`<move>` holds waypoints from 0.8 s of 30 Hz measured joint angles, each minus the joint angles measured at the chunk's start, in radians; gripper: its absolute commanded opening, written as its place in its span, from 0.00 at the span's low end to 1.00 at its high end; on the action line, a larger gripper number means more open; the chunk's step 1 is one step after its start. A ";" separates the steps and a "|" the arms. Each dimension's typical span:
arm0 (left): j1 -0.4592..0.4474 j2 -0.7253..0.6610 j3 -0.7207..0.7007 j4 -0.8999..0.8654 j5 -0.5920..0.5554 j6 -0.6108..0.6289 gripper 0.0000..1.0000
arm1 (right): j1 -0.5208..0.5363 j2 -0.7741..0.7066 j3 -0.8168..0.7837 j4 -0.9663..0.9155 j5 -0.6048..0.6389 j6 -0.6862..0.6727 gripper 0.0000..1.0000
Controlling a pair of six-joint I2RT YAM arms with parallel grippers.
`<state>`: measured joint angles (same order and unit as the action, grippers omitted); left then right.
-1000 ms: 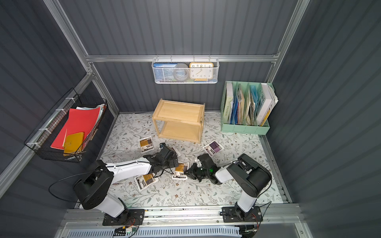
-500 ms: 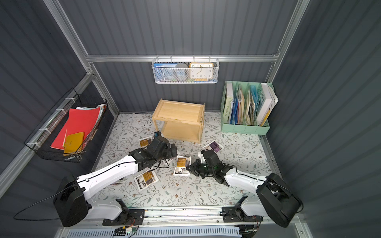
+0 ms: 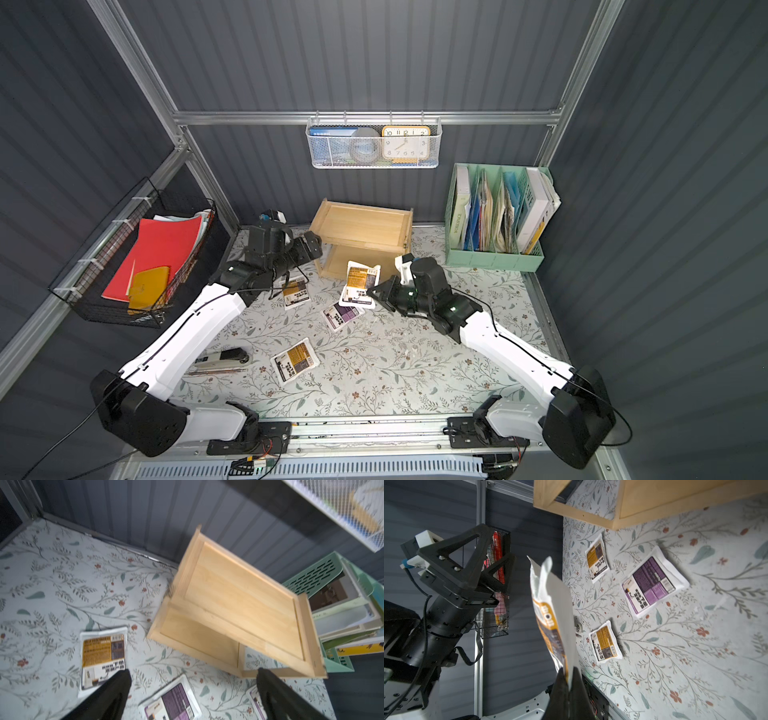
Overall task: Place the bagged coffee beans on the shelf by color
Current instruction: Pick up the bagged coffee beans at the center of the board, then adjust the shelf at the center of the board.
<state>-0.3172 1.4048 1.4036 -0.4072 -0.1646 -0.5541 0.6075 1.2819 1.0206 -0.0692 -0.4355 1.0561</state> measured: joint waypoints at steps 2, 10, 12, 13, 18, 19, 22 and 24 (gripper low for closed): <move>0.067 0.051 0.070 0.024 0.034 0.035 1.00 | -0.026 0.050 0.081 -0.025 -0.012 -0.011 0.00; 0.214 0.262 0.232 0.139 0.216 0.130 1.00 | -0.133 0.239 0.335 -0.070 -0.045 -0.034 0.00; 0.230 0.307 0.249 0.174 0.266 0.143 1.00 | -0.158 0.271 0.363 -0.069 -0.053 -0.032 0.00; 0.238 0.330 0.255 0.193 0.290 0.147 1.00 | -0.171 0.286 0.374 -0.066 -0.058 -0.031 0.00; 0.253 0.423 0.267 0.271 0.404 0.157 1.00 | -0.222 0.351 0.408 -0.058 -0.075 -0.021 0.00; 0.253 0.440 0.269 0.285 0.428 0.157 1.00 | -0.230 0.362 0.415 -0.058 -0.078 -0.019 0.00; 0.253 0.480 0.269 0.320 0.504 0.159 1.00 | -0.249 0.384 0.434 -0.058 -0.087 -0.017 0.00; 0.253 0.497 0.269 0.336 0.548 0.164 1.00 | -0.256 0.390 0.447 -0.058 -0.093 -0.017 0.00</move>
<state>-0.0647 1.9018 1.6730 -0.0711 0.3836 -0.3901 0.3511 1.6722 1.4681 -0.1272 -0.5285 1.0393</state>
